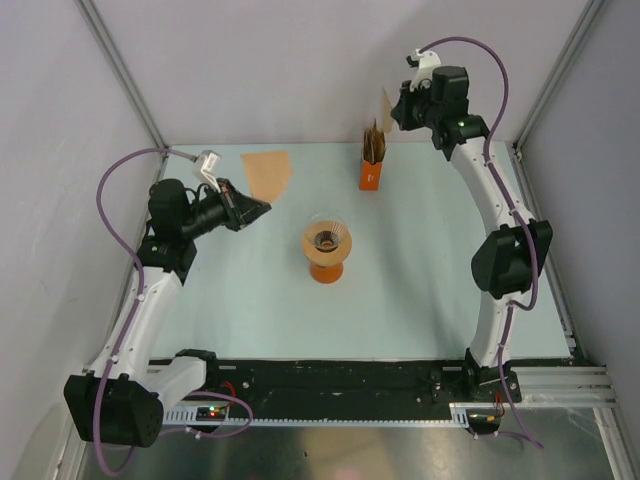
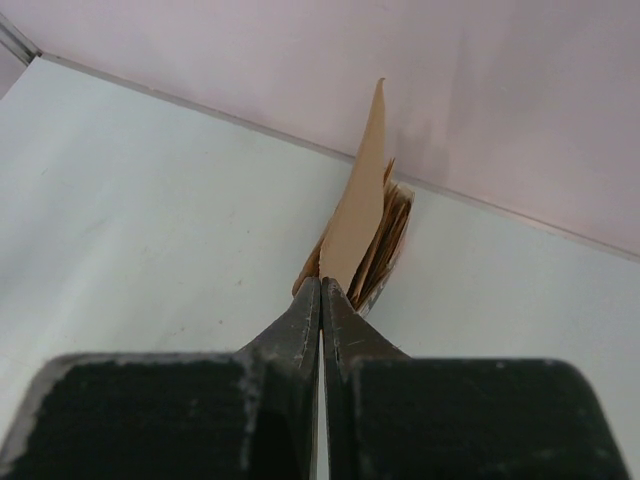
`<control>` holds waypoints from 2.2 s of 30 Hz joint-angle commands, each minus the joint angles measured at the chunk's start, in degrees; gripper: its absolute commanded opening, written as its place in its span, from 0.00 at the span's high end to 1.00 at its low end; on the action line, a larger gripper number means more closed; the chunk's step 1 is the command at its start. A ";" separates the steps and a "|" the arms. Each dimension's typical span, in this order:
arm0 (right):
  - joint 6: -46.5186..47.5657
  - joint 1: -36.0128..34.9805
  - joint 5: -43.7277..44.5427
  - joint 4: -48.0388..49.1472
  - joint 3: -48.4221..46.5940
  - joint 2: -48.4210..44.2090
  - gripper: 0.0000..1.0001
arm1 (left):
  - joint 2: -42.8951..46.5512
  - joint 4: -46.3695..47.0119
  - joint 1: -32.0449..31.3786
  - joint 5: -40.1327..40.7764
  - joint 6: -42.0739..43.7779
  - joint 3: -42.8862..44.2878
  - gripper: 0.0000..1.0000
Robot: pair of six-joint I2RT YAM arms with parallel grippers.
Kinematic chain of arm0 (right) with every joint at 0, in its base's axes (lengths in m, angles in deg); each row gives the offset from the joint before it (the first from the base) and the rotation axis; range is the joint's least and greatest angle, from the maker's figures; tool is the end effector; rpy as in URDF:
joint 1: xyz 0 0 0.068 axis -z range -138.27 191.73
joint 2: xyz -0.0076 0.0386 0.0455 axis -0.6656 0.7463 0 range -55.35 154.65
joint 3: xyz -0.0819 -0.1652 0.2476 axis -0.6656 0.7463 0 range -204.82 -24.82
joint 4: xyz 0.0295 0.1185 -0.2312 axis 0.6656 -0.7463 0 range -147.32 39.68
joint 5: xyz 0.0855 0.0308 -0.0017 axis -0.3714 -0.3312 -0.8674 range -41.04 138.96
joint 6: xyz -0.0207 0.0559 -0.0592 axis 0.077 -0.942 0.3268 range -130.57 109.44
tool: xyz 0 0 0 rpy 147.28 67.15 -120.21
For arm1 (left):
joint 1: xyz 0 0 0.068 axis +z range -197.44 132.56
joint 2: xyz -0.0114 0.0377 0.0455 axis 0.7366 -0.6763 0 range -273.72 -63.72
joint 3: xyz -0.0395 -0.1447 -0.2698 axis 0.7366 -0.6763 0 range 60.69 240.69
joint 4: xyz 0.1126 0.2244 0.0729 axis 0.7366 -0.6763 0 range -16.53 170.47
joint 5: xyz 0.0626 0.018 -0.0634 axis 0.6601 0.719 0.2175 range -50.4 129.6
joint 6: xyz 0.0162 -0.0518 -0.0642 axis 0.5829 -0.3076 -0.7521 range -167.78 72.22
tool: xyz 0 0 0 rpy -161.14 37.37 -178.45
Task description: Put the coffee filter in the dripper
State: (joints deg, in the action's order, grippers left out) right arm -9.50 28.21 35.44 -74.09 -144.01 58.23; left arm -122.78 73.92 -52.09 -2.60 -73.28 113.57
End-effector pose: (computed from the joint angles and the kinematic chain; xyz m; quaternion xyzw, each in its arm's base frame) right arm 0.4984 0.1375 0.4275 -0.1706 0.7889 0.1580 0.5689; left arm 0.2360 -0.0688 0.3766 0.0892 0.7574 -0.4230 0.4894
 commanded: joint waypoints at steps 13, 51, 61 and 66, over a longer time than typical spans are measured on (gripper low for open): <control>-0.88 -0.87 0.35 1.61 -3.07 3.70 1.00 | 0.65 2.54 0.67 -1.66 -1.11 1.67 1.00; 9.72 2.05 -28.66 -14.42 2.12 -13.16 0.01 | 4.22 1.60 -2.88 -19.44 -1.36 2.42 1.00; 36.56 -8.44 -14.27 -14.81 28.54 -38.16 0.04 | 3.18 2.95 -6.85 -28.71 -14.11 4.69 1.00; 35.74 -8.33 -15.16 -19.18 29.57 -41.40 0.06 | 3.81 3.79 -9.42 -31.62 -14.21 4.54 1.00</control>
State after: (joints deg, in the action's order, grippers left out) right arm 23.17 18.46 17.49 -89.76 -115.14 17.75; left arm -119.88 75.76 -59.76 -29.26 -85.28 116.39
